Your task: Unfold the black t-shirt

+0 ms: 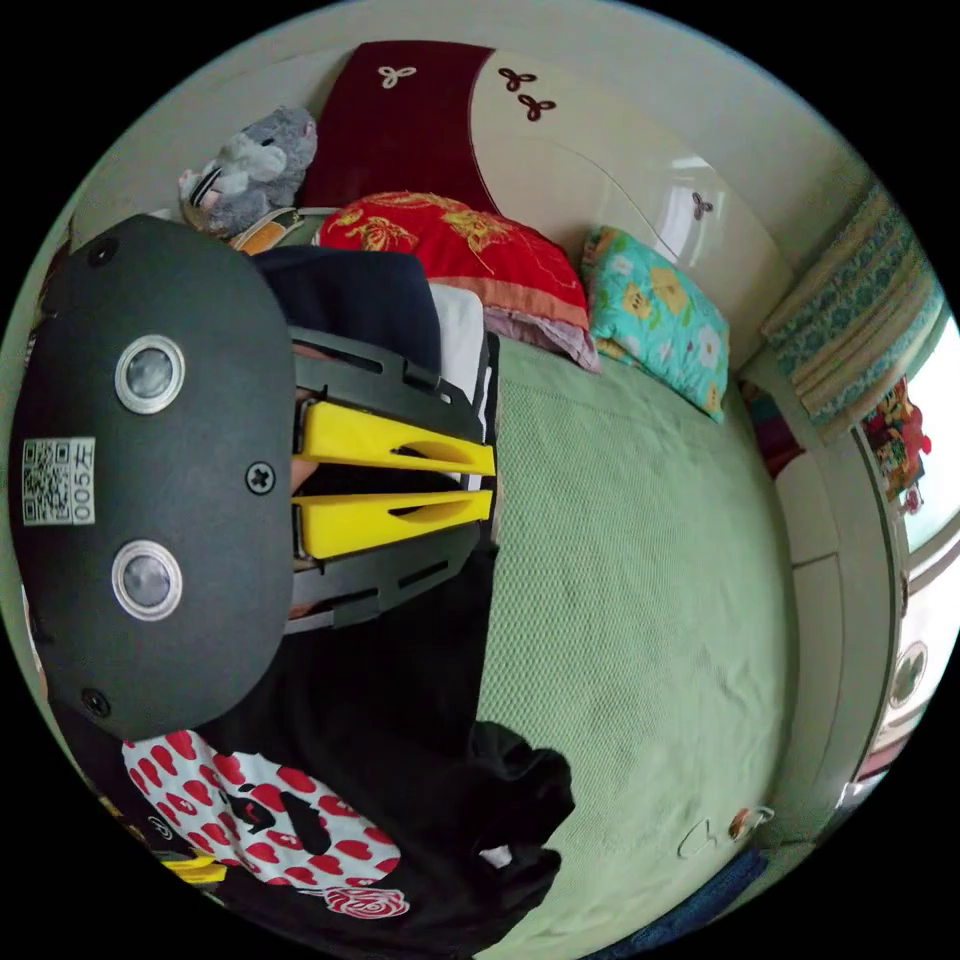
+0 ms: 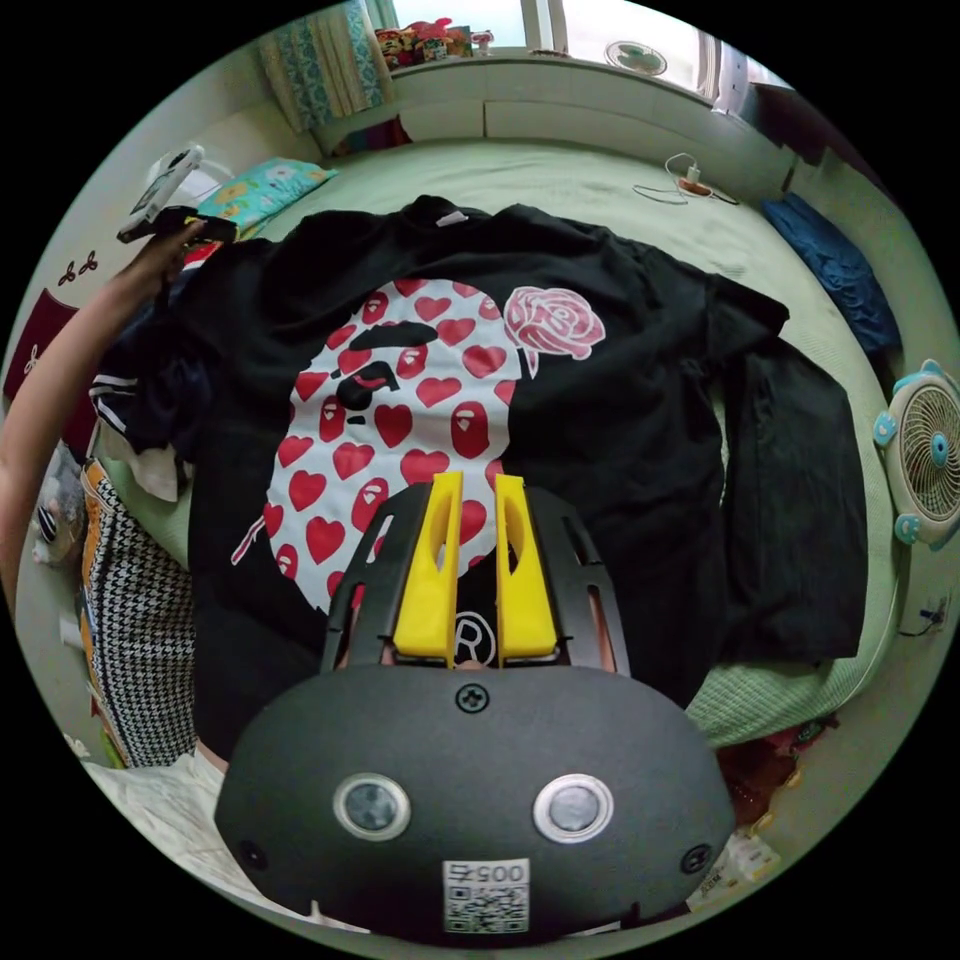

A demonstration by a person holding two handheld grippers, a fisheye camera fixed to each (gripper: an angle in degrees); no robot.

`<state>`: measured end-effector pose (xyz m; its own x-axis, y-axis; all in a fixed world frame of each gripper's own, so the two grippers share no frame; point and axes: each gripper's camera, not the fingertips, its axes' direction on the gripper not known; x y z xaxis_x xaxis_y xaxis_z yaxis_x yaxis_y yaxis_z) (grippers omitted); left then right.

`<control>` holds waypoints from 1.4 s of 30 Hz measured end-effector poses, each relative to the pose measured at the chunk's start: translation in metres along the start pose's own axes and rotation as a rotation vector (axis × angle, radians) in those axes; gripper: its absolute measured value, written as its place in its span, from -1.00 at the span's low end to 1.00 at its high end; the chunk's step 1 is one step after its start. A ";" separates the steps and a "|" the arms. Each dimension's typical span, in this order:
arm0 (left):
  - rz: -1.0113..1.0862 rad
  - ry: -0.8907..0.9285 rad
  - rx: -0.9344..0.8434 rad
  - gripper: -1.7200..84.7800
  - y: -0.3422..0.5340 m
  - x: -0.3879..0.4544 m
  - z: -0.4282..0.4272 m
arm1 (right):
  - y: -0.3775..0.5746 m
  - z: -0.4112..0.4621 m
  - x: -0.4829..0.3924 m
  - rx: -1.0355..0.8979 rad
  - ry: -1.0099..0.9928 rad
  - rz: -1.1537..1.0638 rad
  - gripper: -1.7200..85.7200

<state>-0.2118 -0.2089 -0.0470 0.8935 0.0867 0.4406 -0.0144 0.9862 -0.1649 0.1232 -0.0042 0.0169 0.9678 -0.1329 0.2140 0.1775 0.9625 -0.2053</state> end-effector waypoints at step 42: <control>0.004 0.493 0.044 -0.98 0.392 -0.017 -0.299 | 0.121 -0.203 -0.145 -0.052 0.058 0.150 -0.98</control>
<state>-0.0987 0.1344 -0.3836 0.9992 0.0241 -0.0320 -0.0279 0.9919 -0.1239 0.0407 0.0831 -0.2323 0.9925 -0.0039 0.1223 0.0383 0.9591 -0.2806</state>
